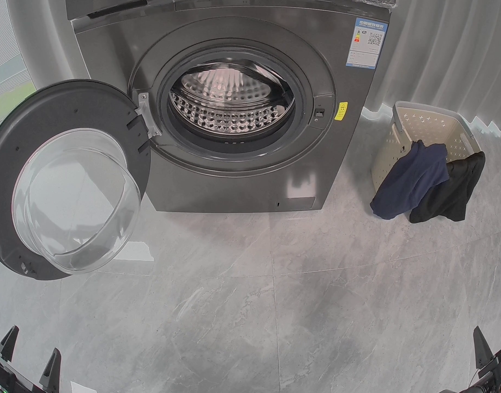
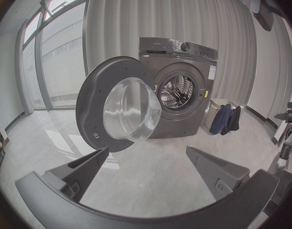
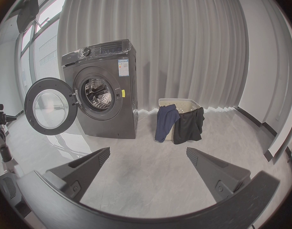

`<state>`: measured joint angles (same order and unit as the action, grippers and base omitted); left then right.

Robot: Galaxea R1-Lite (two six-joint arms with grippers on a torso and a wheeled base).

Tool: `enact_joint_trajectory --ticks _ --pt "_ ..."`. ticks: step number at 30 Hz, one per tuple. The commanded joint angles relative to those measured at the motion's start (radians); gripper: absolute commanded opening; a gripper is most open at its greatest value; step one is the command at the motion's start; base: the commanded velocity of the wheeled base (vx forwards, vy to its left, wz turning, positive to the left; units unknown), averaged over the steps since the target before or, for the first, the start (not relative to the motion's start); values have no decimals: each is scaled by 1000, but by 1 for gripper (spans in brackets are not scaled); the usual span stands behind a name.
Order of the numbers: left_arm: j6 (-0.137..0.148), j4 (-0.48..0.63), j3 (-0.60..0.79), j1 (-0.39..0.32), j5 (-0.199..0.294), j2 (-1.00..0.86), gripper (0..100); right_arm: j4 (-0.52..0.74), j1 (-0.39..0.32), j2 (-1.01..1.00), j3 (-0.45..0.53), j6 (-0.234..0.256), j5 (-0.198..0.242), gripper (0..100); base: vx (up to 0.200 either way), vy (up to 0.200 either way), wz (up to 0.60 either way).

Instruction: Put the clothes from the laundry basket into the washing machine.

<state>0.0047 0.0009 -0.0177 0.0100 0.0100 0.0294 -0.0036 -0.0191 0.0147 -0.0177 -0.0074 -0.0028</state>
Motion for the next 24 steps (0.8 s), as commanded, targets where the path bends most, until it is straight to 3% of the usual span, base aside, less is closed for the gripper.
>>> enact_joint_trajectory --ticks 1,24 --pt "0 -1 16 1 1 4 100 1 2 -15 18 3 -2 100 0 -200 0" --pt "-5 -1 16 1 7 7 100 2 5 -15 18 1 26 100 0 -200 0"
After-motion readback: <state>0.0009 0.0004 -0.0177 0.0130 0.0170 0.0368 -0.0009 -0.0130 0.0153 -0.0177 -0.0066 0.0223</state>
